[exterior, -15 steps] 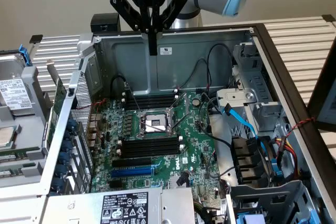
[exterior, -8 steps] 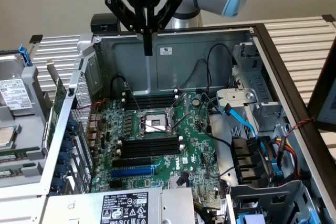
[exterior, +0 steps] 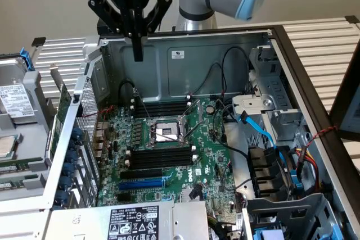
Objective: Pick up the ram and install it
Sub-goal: 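Reach for the ram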
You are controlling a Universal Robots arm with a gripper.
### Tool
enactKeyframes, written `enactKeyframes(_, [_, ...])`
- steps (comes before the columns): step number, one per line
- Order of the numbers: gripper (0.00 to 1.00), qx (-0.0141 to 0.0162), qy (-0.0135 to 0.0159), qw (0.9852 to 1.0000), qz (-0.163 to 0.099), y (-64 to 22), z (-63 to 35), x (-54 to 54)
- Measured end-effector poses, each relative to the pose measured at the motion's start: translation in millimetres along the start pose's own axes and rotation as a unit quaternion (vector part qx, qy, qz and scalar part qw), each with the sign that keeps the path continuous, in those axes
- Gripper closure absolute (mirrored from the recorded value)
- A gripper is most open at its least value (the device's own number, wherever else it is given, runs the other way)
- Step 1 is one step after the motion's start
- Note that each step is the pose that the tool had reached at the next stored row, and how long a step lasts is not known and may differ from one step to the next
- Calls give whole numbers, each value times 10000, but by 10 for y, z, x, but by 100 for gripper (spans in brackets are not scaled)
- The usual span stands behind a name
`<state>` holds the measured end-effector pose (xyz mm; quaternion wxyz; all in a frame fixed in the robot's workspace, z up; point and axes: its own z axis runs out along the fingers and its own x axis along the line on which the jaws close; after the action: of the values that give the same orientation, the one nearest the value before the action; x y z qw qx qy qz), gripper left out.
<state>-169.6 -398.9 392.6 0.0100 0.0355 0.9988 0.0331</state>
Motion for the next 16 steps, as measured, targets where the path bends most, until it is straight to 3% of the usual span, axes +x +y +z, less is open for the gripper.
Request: enactKeyframes(16, [89,2,0,10000,0,-52,19,728])
